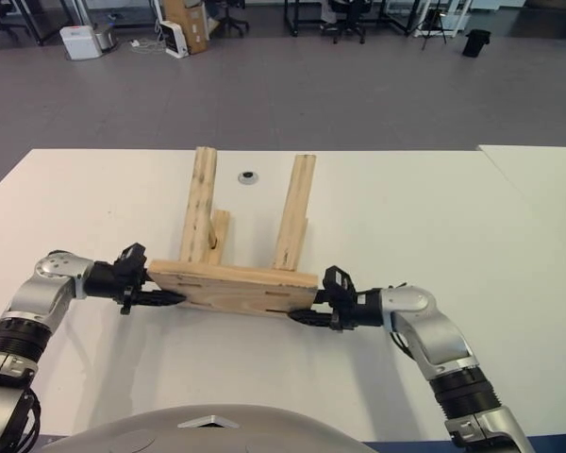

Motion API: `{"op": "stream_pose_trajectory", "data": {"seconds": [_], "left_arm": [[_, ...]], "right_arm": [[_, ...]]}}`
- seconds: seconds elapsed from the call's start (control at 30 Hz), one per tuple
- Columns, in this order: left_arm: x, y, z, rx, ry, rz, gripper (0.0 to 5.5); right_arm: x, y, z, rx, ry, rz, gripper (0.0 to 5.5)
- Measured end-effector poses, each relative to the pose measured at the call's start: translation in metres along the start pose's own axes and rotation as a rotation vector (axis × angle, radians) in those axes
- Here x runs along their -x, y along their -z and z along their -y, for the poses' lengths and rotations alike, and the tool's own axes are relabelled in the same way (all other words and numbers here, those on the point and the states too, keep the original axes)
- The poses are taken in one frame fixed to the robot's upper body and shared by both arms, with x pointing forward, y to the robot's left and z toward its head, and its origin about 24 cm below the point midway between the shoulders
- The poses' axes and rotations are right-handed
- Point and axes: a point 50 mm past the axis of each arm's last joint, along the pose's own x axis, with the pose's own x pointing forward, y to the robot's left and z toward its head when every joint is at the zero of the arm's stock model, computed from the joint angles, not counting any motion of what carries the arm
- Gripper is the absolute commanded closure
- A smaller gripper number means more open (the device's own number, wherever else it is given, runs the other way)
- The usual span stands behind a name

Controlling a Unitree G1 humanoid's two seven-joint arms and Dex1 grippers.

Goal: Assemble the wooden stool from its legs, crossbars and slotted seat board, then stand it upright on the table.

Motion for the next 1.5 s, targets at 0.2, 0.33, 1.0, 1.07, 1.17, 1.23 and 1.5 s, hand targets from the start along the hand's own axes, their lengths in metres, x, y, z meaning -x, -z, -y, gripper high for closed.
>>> {"op": "stream_pose_trajectory", "data": {"seconds": [0.2, 0.33, 1.0, 1.07, 1.17, 1.23, 1.5], "left_arm": [[0.006, -0.064, 0.017, 0.141, 0.182, 0.037, 3.85], [0.019, -0.117, 0.03, 0.31, 0.263, 0.091, 4.04], [-0.015, -0.162, -0.048, 0.962, -0.13, 0.709, 4.17], [-0.018, -0.162, -0.05, 0.981, -0.148, 0.732, 3.75], [-0.023, -0.162, -0.058, 0.996, -0.313, 0.722, 3.08], [-0.026, -0.158, -0.068, 1.002, -0.425, 0.703, 2.77], [0.002, -0.173, -0.078, 0.745, -0.578, 0.708, 2.34]], "right_arm": [[0.028, -0.045, -0.025, -0.183, -0.123, 0.011, 3.83], [0.041, -0.08, -0.039, -0.283, -0.245, 0.046, 4.01], [0.031, -0.146, 0.043, -1.081, 0.16, 0.896, 4.13], [0.031, -0.149, 0.043, -1.107, 0.202, 0.918, 4.13], [0.029, -0.154, 0.044, -1.164, 0.345, 0.873, 3.23], [0.023, -0.153, 0.044, -1.191, 0.441, 0.814, 2.86], [0.059, -0.169, 0.049, -1.074, 0.594, 0.855, 2.58]]}}
